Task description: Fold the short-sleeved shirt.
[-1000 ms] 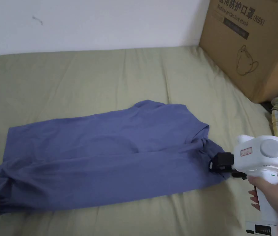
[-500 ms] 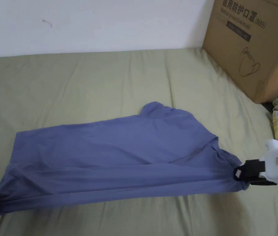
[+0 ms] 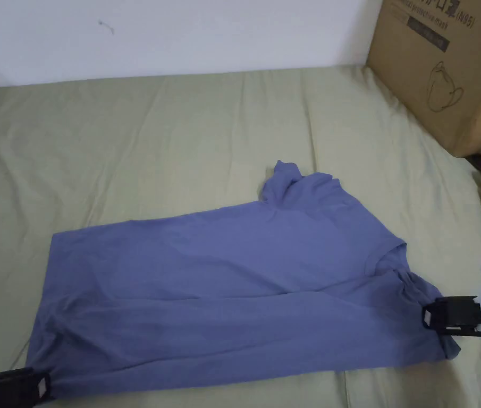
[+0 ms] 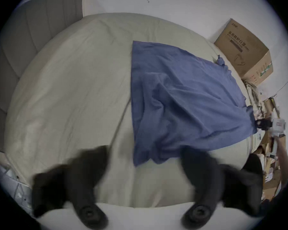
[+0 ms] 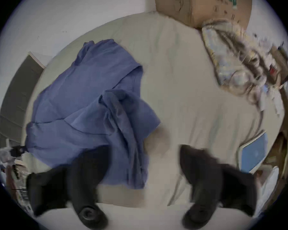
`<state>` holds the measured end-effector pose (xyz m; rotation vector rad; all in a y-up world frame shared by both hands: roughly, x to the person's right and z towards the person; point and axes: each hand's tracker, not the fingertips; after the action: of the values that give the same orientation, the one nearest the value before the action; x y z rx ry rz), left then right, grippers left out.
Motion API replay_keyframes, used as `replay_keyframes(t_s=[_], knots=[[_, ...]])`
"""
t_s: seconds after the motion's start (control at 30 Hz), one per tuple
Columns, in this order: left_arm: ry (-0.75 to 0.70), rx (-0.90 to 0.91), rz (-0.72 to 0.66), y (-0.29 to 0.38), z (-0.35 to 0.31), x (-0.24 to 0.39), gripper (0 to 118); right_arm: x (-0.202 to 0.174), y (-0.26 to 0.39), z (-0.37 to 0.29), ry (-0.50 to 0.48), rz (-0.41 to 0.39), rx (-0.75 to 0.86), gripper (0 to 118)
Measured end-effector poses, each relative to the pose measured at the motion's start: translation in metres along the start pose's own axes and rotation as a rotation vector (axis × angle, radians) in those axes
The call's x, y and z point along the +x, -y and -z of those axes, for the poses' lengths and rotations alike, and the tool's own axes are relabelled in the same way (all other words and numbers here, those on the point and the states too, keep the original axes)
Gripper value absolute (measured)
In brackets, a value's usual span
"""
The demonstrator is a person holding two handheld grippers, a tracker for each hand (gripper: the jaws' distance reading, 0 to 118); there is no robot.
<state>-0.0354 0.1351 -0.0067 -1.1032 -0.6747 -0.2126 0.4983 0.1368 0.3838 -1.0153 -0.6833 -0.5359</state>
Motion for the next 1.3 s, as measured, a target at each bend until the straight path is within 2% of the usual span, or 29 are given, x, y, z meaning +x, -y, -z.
replay_keyframes(t_s=[0.03, 0.07, 0.17, 0.23, 0.3, 0.33, 0.37, 0.4, 0.43, 0.47, 0.5, 0.57, 0.67, 0.73, 0.87, 0.93, 0.97, 1.0, 1.03, 1.07, 1.1, 1.23, 1.27, 1.3], knots=[[0.010, 0.011, -0.013, 0.001, -0.003, 0.001, 115, -0.005, 0.000, -0.005, 0.012, -0.010, 0.025, 105], [0.026, 0.056, -0.028, -0.001, -0.009, 0.002, 118, -0.011, -0.002, -0.013, 0.017, -0.020, 0.060, 105], [0.063, 0.163, -0.084, -0.011, -0.030, 0.010, 117, -0.035, -0.009, -0.033, 0.046, -0.043, 0.137, 105], [0.048, 0.236, -0.062, -0.019, -0.042, 0.022, 117, -0.051, -0.015, -0.043, 0.052, -0.073, 0.185, 105], [-0.026, 0.268, -0.018, -0.029, -0.049, 0.039, 117, -0.072, -0.021, -0.048, 0.070, -0.105, 0.215, 105], [-0.050, 0.272, 0.002, -0.033, -0.050, 0.046, 116, -0.081, -0.024, -0.049, 0.049, -0.118, 0.225, 105], [-0.052, 0.274, 0.023, -0.038, -0.051, 0.053, 110, -0.087, -0.028, -0.049, 0.020, -0.134, 0.237, 105], [-0.041, 0.279, 0.036, -0.044, -0.051, 0.059, 98, -0.097, -0.031, -0.049, -0.004, -0.146, 0.249, 101], [-0.022, 0.289, 0.056, -0.050, -0.050, 0.064, 65, -0.107, -0.036, -0.048, -0.021, -0.156, 0.266, 81], [-0.022, 0.289, 0.069, -0.055, -0.047, 0.070, 25, -0.115, -0.040, -0.047, -0.036, -0.161, 0.279, 43], [-0.020, 0.276, 0.088, -0.063, -0.041, 0.077, 0, -0.119, -0.048, -0.038, -0.041, -0.159, 0.285, 1], [-0.018, 0.275, 0.096, -0.072, -0.031, 0.086, 0, -0.135, -0.064, -0.032, -0.013, -0.167, 0.286, 0], [0.009, 0.272, 0.077, -0.094, -0.013, 0.090, 0, -0.149, -0.084, -0.022, -0.091, -0.143, 0.270, 0], [-0.007, 0.231, 0.059, -0.126, 0.012, 0.079, 0, -0.156, -0.096, -0.018, -0.115, -0.156, 0.269, 0], [0.037, 0.084, 0.020, -0.191, 0.066, 0.049, 1, -0.164, -0.114, -0.011, -0.101, -0.232, 0.250, 0], [0.019, 0.076, 0.017, -0.217, 0.091, 0.036, 7, -0.163, -0.116, -0.004, -0.106, -0.238, 0.242, 0], [-0.019, 0.067, 0.026, -0.226, 0.102, 0.032, 27, -0.162, -0.120, -0.001, -0.110, -0.240, 0.234, 0], [-0.036, 0.057, 0.034, -0.234, 0.114, 0.029, 63, -0.161, -0.122, 0.002, -0.109, -0.240, 0.227, 0], [-0.064, 0.043, 0.041, -0.240, 0.128, 0.025, 107, -0.159, -0.118, 0.010, -0.106, -0.238, 0.221, 0], [-0.072, 0.037, 0.042, -0.244, 0.138, 0.022, 118, -0.157, -0.120, 0.014, -0.104, -0.237, 0.212, 0], [-0.066, 0.051, 0.040, -0.250, 0.145, 0.020, 116, -0.154, -0.122, 0.018, -0.103, -0.236, 0.201, 0], [-0.094, -0.074, 0.089, -0.250, 0.175, 0.018, 114, -0.142, -0.128, 0.038, -0.080, -0.220, 0.177, 0], [-0.107, -0.100, 0.108, -0.249, 0.177, 0.019, 107, -0.140, -0.133, 0.042, -0.075, -0.217, 0.170, 0], [-0.049, -0.121, 0.126, -0.249, 0.175, 0.019, 91, -0.137, -0.134, 0.047, -0.067, -0.216, 0.165, 0]])
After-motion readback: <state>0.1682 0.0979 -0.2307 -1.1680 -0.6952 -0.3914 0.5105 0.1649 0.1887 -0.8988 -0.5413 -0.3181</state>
